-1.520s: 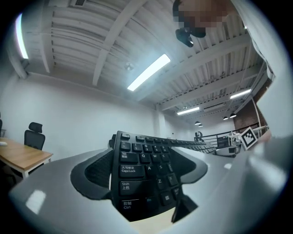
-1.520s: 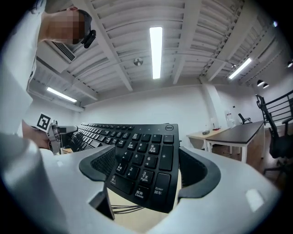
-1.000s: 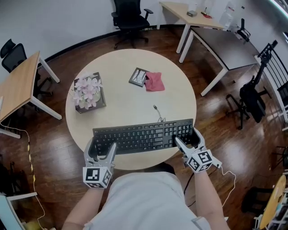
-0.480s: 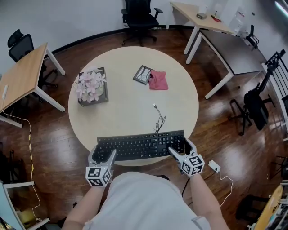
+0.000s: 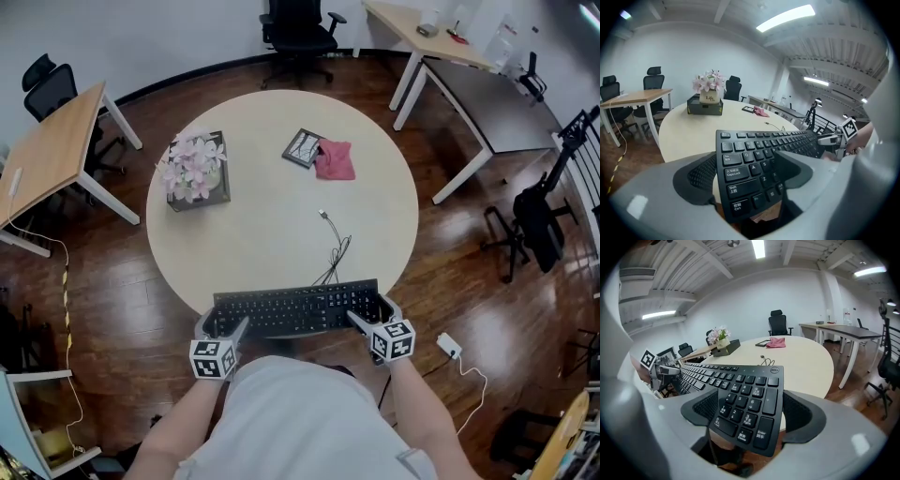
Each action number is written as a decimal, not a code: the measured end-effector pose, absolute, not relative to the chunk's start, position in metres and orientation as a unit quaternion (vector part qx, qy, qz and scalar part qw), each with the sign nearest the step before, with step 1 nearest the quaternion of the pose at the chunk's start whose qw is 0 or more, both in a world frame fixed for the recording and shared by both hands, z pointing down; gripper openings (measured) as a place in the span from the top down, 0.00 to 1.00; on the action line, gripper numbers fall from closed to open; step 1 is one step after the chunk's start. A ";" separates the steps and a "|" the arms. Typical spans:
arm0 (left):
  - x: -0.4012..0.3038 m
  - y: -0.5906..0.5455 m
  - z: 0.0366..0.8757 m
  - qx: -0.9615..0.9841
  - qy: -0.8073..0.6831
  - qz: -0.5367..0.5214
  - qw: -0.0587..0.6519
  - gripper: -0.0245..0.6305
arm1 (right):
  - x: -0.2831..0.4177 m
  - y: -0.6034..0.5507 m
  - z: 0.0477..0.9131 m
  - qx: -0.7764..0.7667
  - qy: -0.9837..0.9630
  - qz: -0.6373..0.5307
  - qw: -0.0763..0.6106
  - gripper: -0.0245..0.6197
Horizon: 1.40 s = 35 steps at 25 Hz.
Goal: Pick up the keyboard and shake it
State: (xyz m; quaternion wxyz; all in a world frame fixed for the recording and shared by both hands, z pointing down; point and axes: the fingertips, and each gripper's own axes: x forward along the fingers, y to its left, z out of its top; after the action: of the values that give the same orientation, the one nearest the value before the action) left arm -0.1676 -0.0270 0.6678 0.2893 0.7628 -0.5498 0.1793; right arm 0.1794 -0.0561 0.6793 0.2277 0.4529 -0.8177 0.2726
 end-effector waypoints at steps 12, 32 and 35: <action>-0.165 -0.012 0.714 0.737 -0.536 0.238 0.337 0.39 | 0.182 -0.055 0.725 0.453 -0.789 0.300 0.286 0.30; -0.168 -0.020 0.742 0.727 -0.525 0.257 0.360 0.39 | 0.179 -0.055 0.743 0.468 -0.759 0.307 0.332 0.29; -0.168 -0.020 0.744 0.729 -0.525 0.254 0.359 0.39 | 0.179 -0.055 0.744 0.470 -0.758 0.303 0.334 0.29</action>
State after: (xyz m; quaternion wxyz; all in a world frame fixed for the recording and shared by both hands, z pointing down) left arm -0.1683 -0.0198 0.7436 0.3592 0.7287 -0.5250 0.2538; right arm 0.1787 -0.0547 0.7436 0.3342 0.4704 -0.7585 0.3030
